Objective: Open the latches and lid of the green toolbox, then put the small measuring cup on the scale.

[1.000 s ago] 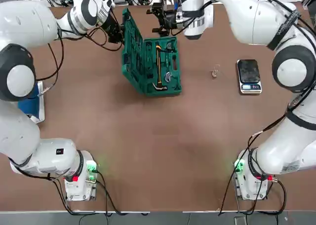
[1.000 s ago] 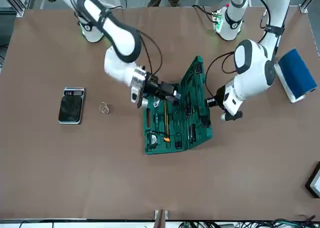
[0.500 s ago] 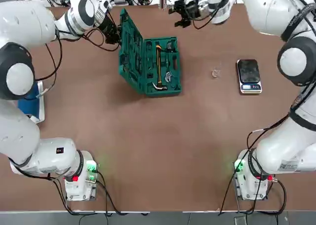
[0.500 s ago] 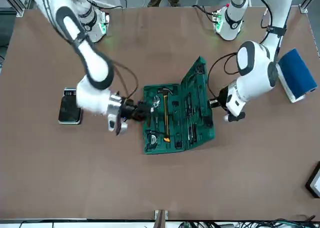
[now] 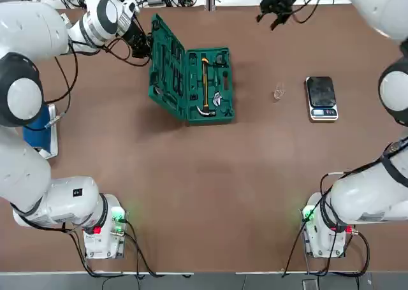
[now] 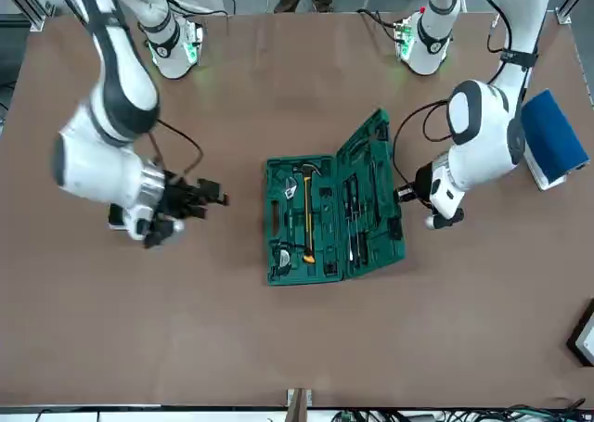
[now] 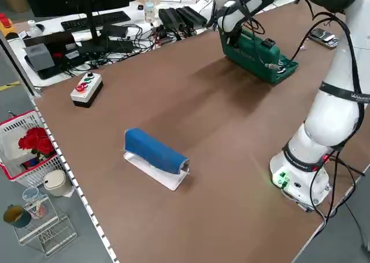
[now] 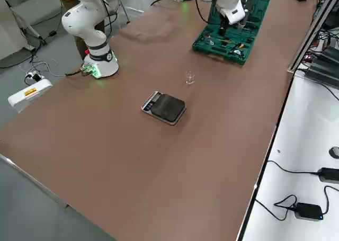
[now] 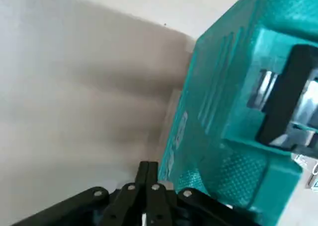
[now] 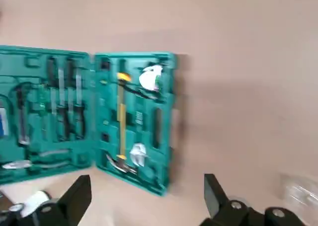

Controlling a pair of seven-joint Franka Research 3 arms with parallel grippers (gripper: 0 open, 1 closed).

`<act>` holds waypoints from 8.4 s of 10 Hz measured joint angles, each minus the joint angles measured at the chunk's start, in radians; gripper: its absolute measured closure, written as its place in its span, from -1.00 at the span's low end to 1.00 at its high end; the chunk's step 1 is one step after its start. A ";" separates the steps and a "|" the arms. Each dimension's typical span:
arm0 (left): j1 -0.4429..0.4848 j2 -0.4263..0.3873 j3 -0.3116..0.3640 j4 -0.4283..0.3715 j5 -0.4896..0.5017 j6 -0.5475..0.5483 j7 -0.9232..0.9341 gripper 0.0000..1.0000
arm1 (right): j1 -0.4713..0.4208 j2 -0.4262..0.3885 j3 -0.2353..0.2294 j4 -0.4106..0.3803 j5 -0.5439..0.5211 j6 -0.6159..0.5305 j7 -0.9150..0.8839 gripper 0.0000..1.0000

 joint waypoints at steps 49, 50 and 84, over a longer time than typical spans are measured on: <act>0.151 0.132 0.001 -0.064 0.113 0.077 0.091 0.96 | 0.055 0.070 0.001 -0.551 -0.450 0.574 0.426 0.59; 0.151 0.129 0.000 -0.058 0.125 0.077 0.091 0.93 | 0.054 0.070 0.000 -0.551 -0.450 0.575 0.426 0.65; 0.014 -0.235 0.158 0.538 0.532 -0.799 0.044 -1.00 | 0.001 -0.135 -0.339 -0.712 -0.679 0.586 0.064 0.87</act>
